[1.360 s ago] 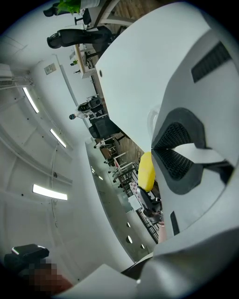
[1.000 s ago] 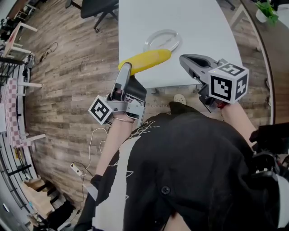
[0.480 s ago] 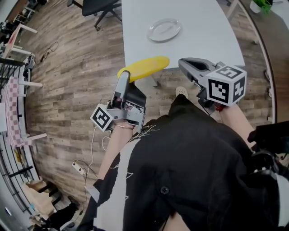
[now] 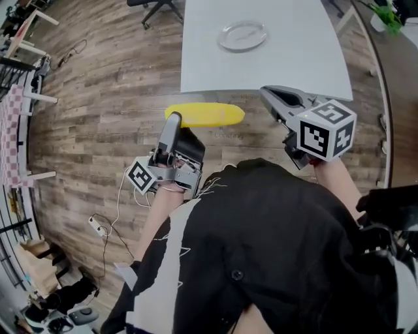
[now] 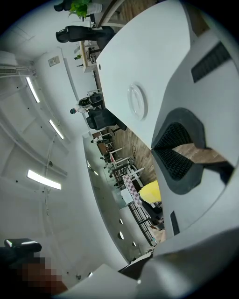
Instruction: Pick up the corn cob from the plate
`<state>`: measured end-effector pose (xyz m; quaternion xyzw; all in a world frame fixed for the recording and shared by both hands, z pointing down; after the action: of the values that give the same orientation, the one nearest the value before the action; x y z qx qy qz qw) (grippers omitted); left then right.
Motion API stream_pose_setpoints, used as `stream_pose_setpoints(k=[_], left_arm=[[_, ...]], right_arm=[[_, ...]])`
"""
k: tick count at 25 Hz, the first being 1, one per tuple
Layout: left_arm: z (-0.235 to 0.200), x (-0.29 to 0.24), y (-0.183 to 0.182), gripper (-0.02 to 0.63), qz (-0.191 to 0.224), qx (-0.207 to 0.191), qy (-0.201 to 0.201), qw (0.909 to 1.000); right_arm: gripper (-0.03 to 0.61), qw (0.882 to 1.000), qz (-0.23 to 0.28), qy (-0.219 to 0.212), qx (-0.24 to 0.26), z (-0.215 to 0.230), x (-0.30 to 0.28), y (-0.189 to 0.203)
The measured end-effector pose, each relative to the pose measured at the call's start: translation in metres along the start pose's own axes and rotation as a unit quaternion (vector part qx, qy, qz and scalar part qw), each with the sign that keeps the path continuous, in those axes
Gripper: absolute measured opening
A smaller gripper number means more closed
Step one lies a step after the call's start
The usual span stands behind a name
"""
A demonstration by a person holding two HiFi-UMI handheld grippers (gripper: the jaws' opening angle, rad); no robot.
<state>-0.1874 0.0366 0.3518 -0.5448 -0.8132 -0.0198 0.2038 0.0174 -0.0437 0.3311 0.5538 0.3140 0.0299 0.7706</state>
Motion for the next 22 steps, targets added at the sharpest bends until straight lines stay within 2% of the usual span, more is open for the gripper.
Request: stream_pose_setpoints(k=[4, 9, 14, 22], left_arm=[[-0.008, 0.006, 0.014, 0.224, 0.008, -0.004, -0.003, 1.0000], [-0.036, 0.005, 0.060, 0.224, 0.015, 0.007, 0.006, 0.9998], [-0.033, -0.002, 0.065, 0.222, 0.022, 0.020, 0.001, 0.9996], [-0.026, -0.004, 0.068, 0.221, 0.027, 0.011, -0.002, 0.9996]], right_arm=[[0.015, 1.000, -0.005, 0.003, -0.011, 0.015, 0.012, 0.016], [0.015, 0.999, -0.032, 0.006, -0.007, 0.044, 0.053, 0.058], [0.015, 0.998, -0.050, 0.017, -0.019, 0.056, 0.064, 0.054], [0.015, 0.998, -0.053, 0.021, -0.020, 0.059, 0.070, 0.047]])
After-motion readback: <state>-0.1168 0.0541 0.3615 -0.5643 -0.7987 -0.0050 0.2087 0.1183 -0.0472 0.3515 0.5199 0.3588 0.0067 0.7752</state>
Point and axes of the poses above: the fingertips, and each gripper's own axes: x backward along the fingers, z to its right, y out of its underside, the point moved 3 cm from there along x, backward along the fingers, and after that the axes turned 14 degrees about x, right-handed, at the moved point
